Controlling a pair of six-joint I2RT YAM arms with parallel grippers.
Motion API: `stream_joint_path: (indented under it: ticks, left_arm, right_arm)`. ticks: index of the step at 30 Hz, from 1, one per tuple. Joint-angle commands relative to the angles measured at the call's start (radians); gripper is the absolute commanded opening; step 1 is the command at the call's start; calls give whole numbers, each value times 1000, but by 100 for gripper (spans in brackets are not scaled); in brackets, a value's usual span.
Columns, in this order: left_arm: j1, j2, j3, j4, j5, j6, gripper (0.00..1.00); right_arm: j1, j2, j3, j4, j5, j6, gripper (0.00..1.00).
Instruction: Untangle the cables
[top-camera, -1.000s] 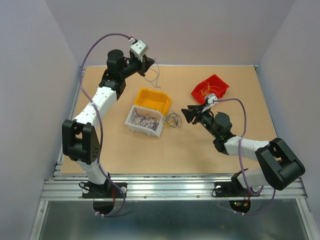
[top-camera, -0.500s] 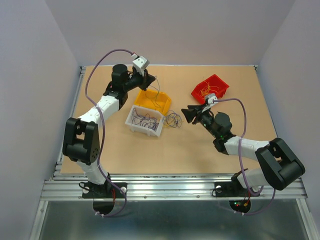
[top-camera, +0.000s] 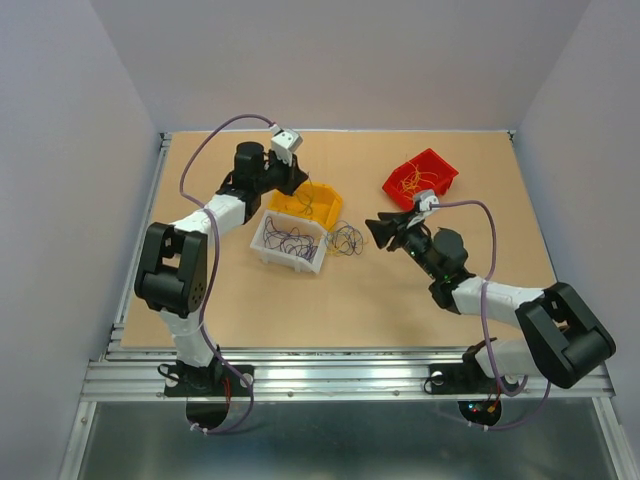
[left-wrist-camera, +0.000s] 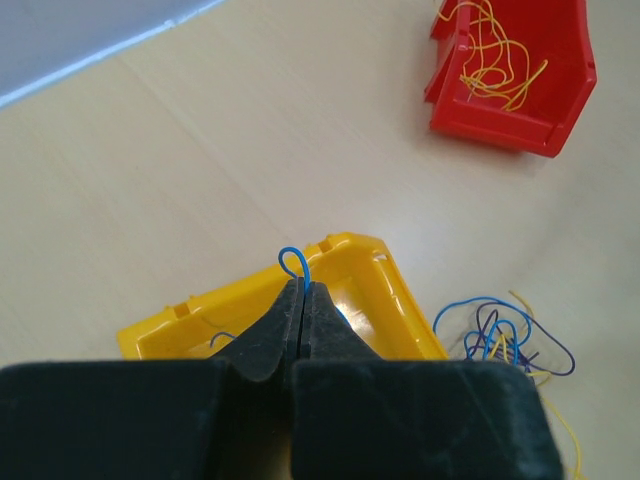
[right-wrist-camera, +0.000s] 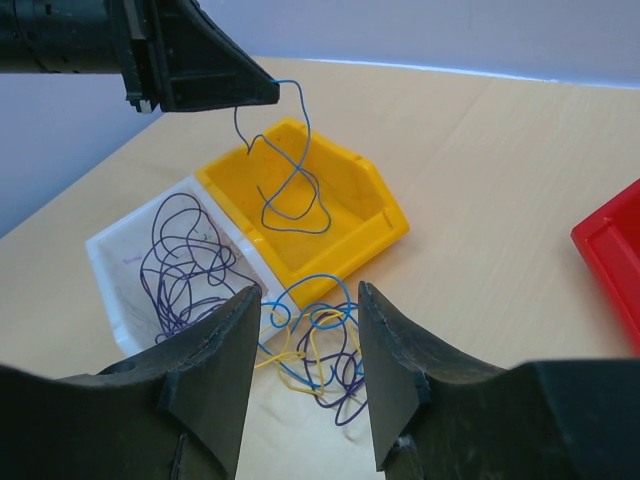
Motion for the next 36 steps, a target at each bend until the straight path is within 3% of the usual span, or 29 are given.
stream_joint_path:
  ticks: [1,6,10,15,19,21,26,30,36]
  left_arm:
    - [-9,8,61,-123,-7,72,1]
    - [-12,53,118,-332,56,245,0]
    - [-20,53,113,-397,-23,327,1]
    - [-23,43,107,-389,-64,347,19]
    - [-24,-22,63,-342,-82,357,32]
    - [-24,-53,47,-331,-79,363,48]
    - [-32,-161,-46,-259,-59,370,63]
    - [-38,-219,-105,-196,-46,365,82]
    - [-44,-282,-172,-124,-41,371,82]
  right_arm:
    - [6,-35,-28,71,26,-17,49]
    - [6,-44,-35,73,35,-28,49]
    - [4,-44,-35,71,30,-28,49]
    - [4,-18,-17,60,-19,-19,50]
    - [4,72,112,-131,-147,-51,53]
    - [6,114,167,-170,-219,-62,55]
    - [6,200,247,-285,-238,-71,61]
    - [6,258,294,-349,-203,-80,63]
    - [6,361,370,-360,-189,-73,63]
